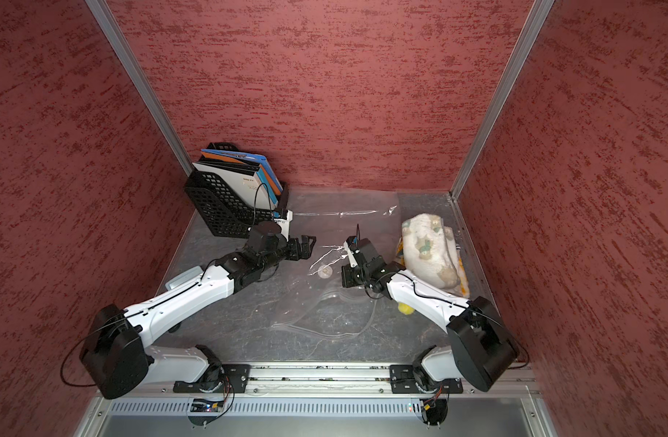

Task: Take the blanket out of the vacuum bag
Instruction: Adjust the vacuum bag at the center of the board.

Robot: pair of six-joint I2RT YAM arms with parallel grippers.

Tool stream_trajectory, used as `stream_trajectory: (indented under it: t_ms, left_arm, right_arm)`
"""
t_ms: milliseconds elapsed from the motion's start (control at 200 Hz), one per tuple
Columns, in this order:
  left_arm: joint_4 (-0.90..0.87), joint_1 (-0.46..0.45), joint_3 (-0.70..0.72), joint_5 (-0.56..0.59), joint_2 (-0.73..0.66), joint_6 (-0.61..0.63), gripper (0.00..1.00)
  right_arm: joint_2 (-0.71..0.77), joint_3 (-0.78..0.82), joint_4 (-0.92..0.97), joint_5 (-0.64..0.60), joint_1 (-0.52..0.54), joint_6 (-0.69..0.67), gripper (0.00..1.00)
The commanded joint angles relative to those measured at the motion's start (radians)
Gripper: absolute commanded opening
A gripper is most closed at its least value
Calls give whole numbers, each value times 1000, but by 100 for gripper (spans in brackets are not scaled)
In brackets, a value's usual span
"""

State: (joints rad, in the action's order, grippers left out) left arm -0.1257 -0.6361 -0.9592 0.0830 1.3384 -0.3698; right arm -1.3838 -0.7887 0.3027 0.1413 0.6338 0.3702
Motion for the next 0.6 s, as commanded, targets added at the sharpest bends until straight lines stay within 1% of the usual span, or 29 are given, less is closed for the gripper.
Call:
stream_trajectory:
  t_ms: [0, 90, 260, 391, 596]
  left_arm:
    - [20, -2, 15, -23, -24, -6, 100]
    - [26, 0, 37, -19, -34, -10, 100]
    - [31, 1, 62, -17, -42, -21, 100]
    - [34, 0, 79, -10, -53, -21, 100]
    - [60, 1, 113, 7, -61, -20, 100]
  right_arm:
    - [32, 41, -47, 11, 48, 74, 0]
    - [-17, 42, -76, 17, 71, 74, 0]
    - [-122, -5, -120, 37, 75, 67, 0]
    - [-169, -59, -123, 20, 74, 44, 0]
    - [-272, -157, -146, 55, 74, 54, 0]
